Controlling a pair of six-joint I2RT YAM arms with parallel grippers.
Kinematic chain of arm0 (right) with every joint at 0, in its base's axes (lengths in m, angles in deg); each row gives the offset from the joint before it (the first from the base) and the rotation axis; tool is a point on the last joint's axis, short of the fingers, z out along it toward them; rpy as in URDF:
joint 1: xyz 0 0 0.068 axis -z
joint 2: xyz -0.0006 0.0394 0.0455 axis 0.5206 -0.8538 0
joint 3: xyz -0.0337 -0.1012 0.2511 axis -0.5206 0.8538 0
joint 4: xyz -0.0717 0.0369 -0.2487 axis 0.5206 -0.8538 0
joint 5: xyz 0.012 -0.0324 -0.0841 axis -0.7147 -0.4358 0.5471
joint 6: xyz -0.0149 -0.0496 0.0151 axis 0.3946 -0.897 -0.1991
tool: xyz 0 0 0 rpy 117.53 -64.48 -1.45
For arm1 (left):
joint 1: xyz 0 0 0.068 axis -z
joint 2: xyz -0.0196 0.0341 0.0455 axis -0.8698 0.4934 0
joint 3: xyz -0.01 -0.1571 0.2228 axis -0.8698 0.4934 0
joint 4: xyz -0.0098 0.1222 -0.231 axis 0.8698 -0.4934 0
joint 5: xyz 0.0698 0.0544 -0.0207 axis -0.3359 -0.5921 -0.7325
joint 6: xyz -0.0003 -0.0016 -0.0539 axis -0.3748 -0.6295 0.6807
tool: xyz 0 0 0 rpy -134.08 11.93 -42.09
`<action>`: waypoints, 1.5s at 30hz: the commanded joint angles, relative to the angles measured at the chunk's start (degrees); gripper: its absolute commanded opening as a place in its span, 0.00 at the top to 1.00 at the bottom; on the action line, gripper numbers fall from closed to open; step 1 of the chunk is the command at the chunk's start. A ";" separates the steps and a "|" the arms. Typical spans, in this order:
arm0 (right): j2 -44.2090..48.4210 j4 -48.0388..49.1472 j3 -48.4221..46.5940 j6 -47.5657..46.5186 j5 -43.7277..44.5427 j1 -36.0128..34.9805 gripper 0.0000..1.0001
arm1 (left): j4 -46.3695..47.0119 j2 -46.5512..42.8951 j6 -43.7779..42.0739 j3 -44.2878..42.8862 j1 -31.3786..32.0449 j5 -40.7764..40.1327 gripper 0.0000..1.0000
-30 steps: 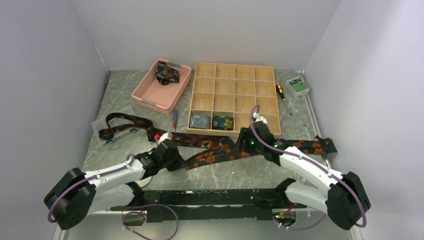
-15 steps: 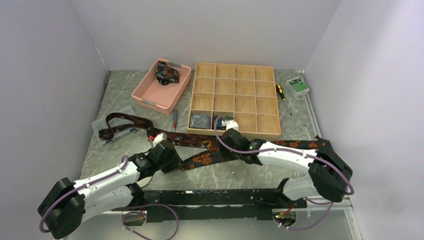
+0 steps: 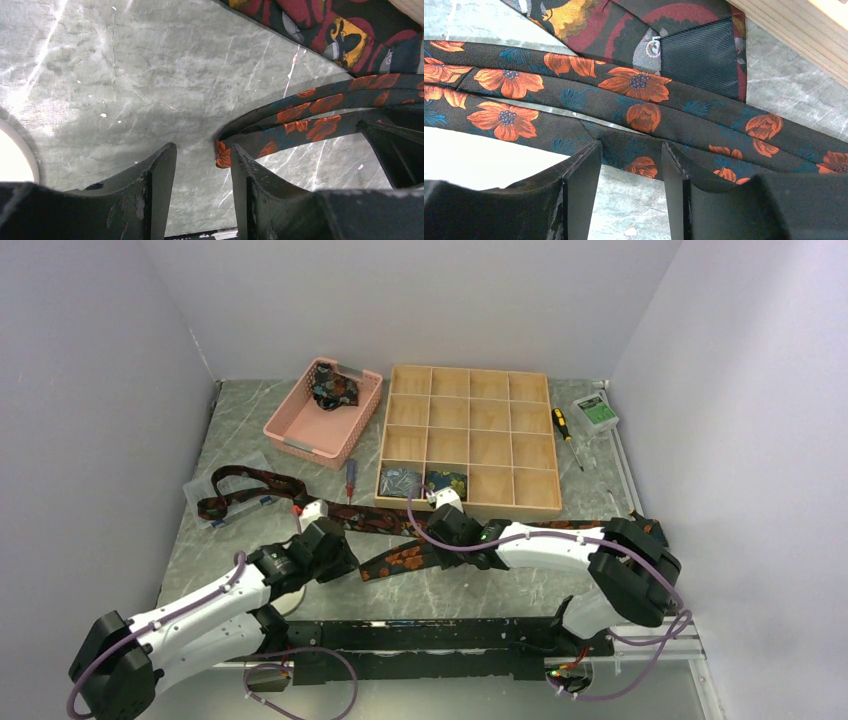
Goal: Roll the ties
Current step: Roll the tie at the center of the board.
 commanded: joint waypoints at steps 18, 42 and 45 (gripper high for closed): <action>2.73 -1.26 -6.85 -5.14 2.99 -0.76 1.00 | 2.56 0.91 -0.61 0.92 -0.11 0.78 0.52; -6.31 3.34 -3.52 -3.36 1.48 -1.78 0.60 | 7.23 0.47 -3.93 2.43 -0.20 5.63 0.49; -6.66 4.34 -3.40 -2.72 1.70 -1.78 0.77 | 7.01 0.05 -3.90 2.61 -0.17 5.65 0.49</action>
